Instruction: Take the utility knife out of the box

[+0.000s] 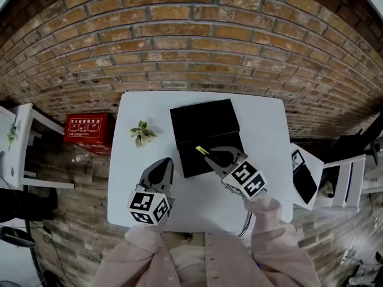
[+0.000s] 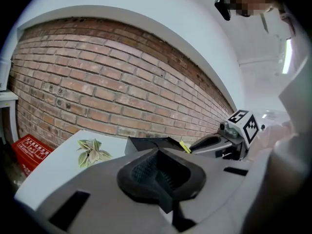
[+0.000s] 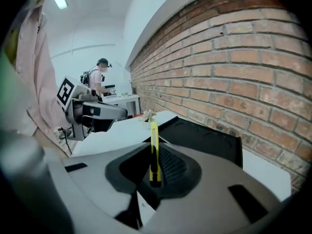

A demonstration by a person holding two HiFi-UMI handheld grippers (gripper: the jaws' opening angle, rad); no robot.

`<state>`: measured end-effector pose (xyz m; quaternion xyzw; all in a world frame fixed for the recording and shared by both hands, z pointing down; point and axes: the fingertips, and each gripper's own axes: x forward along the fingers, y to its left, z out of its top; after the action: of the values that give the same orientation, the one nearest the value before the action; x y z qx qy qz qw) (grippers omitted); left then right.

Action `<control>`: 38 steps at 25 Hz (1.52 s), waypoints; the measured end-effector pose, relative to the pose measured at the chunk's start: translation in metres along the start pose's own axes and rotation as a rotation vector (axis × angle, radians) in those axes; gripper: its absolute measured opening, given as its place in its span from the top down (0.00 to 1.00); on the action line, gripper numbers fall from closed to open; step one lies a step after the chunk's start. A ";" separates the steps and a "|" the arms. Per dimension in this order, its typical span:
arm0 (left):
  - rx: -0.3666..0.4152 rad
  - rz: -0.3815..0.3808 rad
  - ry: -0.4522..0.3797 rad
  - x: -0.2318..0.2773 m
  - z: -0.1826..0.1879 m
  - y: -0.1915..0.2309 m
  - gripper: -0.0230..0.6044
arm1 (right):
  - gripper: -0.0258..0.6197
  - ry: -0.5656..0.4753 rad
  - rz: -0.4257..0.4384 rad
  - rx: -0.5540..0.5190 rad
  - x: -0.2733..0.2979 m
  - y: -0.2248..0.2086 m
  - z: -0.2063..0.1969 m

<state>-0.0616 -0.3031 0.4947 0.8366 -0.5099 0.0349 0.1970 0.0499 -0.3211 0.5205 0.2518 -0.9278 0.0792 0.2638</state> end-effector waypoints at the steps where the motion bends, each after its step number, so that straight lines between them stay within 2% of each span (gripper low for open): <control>1: 0.004 -0.001 -0.009 -0.002 0.003 -0.001 0.98 | 0.88 -0.020 -0.009 0.019 -0.004 0.001 0.003; 9: 0.028 -0.004 -0.071 -0.016 0.024 -0.009 0.98 | 0.88 -0.260 -0.106 0.203 -0.042 0.000 0.030; 15: 0.063 0.010 -0.135 -0.032 0.053 -0.010 0.98 | 0.88 -0.436 -0.182 0.283 -0.079 -0.001 0.053; 27: 0.127 0.019 -0.226 -0.057 0.094 -0.019 0.98 | 0.88 -0.605 -0.331 0.288 -0.136 -0.006 0.078; 38: 0.203 0.072 -0.298 -0.078 0.127 -0.023 0.98 | 0.88 -0.704 -0.441 0.275 -0.179 -0.012 0.087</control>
<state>-0.0969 -0.2749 0.3511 0.8294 -0.5568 -0.0313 0.0326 0.1484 -0.2790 0.3519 0.4882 -0.8661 0.0530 -0.0939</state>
